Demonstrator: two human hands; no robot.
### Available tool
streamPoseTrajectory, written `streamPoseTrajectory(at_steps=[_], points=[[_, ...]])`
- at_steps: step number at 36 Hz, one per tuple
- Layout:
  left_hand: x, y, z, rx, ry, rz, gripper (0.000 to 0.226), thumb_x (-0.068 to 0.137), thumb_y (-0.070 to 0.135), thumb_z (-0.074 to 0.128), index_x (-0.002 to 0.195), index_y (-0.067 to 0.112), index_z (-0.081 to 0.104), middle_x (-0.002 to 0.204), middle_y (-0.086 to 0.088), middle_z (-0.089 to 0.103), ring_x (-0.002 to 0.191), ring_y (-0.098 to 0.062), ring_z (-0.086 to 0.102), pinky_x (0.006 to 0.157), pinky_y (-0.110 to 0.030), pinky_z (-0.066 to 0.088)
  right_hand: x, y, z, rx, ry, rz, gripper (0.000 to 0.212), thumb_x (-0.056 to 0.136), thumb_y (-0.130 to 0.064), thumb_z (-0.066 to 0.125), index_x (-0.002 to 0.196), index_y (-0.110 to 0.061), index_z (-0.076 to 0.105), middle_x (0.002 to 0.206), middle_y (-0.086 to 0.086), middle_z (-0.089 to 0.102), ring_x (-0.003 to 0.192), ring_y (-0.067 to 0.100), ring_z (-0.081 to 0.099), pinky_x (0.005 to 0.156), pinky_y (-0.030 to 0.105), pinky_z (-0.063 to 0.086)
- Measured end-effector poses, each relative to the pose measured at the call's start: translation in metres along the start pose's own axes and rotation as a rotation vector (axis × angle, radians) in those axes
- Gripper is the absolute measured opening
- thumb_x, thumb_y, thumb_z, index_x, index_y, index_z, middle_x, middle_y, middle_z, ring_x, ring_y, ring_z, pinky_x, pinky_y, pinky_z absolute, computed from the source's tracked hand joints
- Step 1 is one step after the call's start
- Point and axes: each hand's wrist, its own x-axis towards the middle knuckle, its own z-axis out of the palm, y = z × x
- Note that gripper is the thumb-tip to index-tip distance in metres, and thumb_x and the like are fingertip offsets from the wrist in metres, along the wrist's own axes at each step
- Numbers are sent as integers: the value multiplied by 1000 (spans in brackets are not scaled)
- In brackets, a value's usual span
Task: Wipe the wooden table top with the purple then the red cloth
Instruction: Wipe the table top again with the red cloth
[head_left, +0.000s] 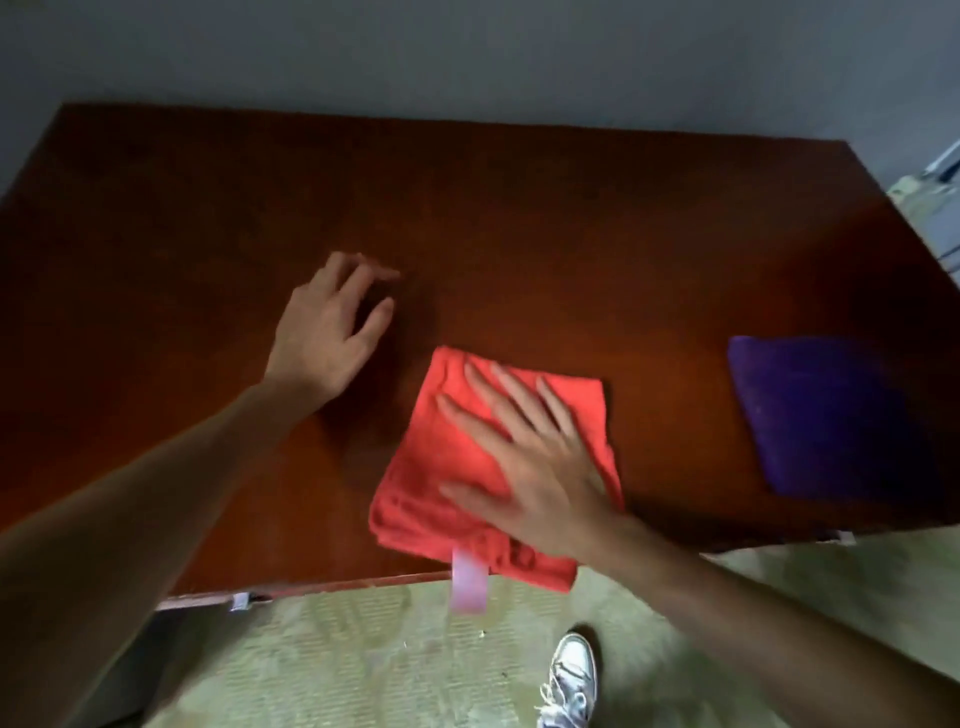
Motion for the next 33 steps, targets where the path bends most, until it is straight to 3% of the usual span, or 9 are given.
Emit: streamPoseTrajectory(at_steps=[7,12,15,18,26,29,33], points=[[-23,-43,-29,219,-194,-37,54,95,54,32,139,31,53,142,-3,45,121,-30,51,99,-49,39,-4,-1,-7,22,-119,-157,72,96,-72,43,160,-43,24,172,-9,6,159,14,-1,125,52,14],[-19,-59,-27,212,-224,-48,54,97,54,29,145,35,47,144,2,42,126,-25,49,104,-47,35,54,32,-12,6,-204,-367,66,98,-64,45,159,-45,25,172,-10,7,159,12,-3,128,46,5],[-19,-64,-22,200,-221,-24,53,99,51,31,147,35,44,146,-1,42,132,-25,45,108,-46,32,106,58,-9,17,-188,-422,64,99,-60,47,158,-42,31,172,-7,14,159,16,5,128,45,9],[-21,-69,-19,179,-219,-13,53,100,49,30,149,33,44,149,-5,43,143,-25,38,116,-47,29,163,87,-3,-8,-164,-439,62,100,-59,43,158,-38,33,171,-4,18,159,19,11,127,47,14],[-17,-71,-20,149,-233,-16,51,102,46,33,150,35,43,153,-2,40,149,-17,30,119,-45,27,307,152,-1,-53,-185,-440,64,103,-63,28,160,-33,31,170,2,21,158,25,16,123,52,23],[-16,-73,-18,150,-239,-8,50,102,45,34,150,35,43,153,-1,40,150,-14,28,121,-41,21,352,170,-2,-49,-177,-401,70,101,-69,21,159,-32,32,170,2,23,157,25,18,123,53,24],[-17,-75,-16,136,-227,-5,48,104,45,34,150,35,43,154,2,40,151,-13,27,124,-39,17,388,179,-3,-6,-150,-264,68,98,-68,26,159,-37,31,170,-4,22,156,23,20,122,51,22]])
